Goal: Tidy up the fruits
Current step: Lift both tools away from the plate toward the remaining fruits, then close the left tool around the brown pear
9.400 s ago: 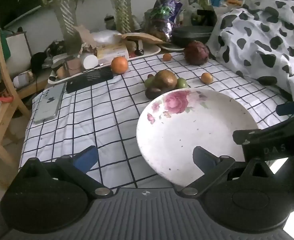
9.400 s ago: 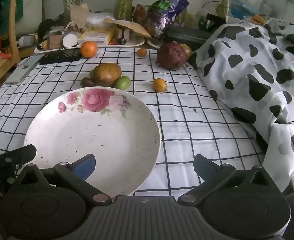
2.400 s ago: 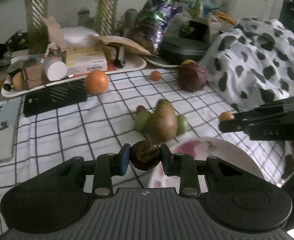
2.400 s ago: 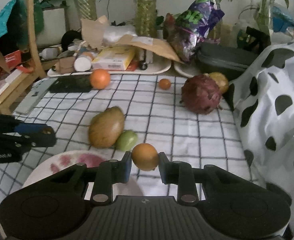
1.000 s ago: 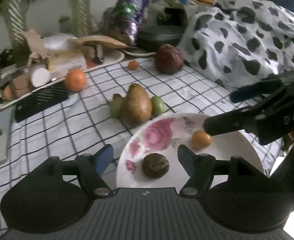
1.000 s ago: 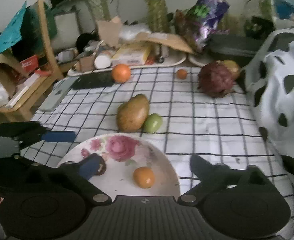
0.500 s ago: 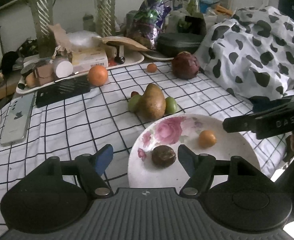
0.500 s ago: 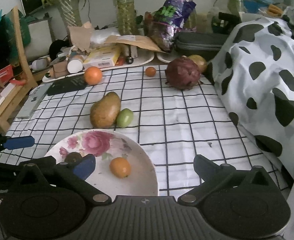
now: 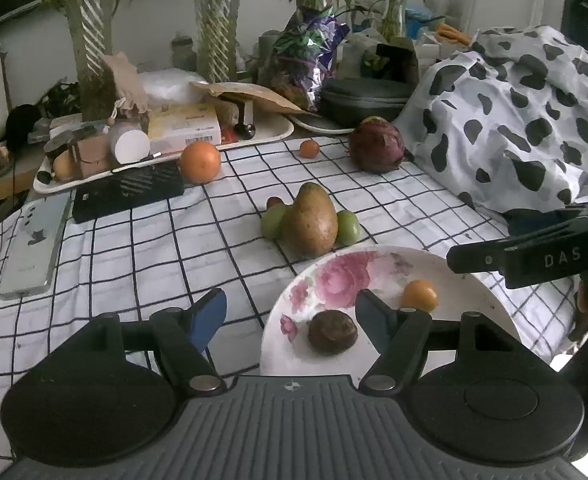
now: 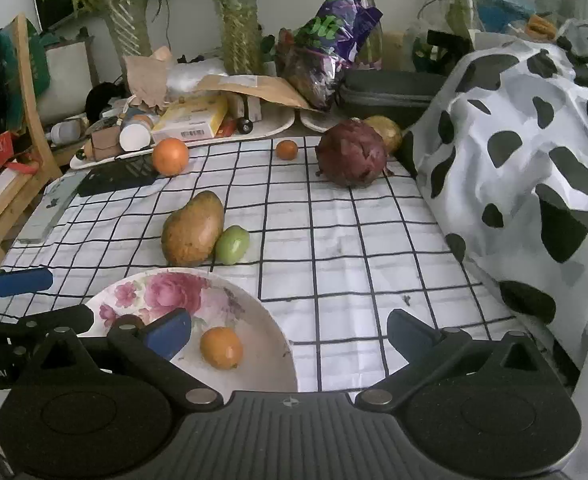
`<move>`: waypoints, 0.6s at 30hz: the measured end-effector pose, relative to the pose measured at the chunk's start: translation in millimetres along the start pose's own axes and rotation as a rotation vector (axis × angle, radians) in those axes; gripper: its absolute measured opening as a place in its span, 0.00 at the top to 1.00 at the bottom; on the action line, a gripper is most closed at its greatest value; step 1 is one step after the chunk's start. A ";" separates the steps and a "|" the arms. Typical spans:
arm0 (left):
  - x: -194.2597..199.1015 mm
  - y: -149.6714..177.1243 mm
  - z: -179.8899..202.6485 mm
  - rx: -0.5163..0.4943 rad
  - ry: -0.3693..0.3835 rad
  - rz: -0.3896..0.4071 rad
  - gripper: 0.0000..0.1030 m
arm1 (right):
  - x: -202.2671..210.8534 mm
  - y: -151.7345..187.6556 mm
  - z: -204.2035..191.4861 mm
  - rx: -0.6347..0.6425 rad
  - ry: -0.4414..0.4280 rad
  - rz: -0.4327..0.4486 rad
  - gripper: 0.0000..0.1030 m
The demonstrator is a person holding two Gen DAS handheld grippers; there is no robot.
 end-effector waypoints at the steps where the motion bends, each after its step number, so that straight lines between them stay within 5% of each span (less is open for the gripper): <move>1: -0.5 -1.2 -1.1 -0.001 -0.001 0.003 0.32 | -0.8 -1.0 -0.5 0.002 0.002 0.003 0.00; 18: -34.3 -20.6 -10.3 -0.096 0.021 -0.016 0.33 | -29.5 -24.3 3.2 0.009 0.030 0.010 0.00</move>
Point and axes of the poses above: each gripper's, at about its wrist camera, not at the fingertips, and x roughly against the way its jaws point, z to its right, y to its underside, the point moved 3 cm from there along -x, roughly the way its jaws point, and after that the axes turned 10 degrees about y, right-handed, at the moved point
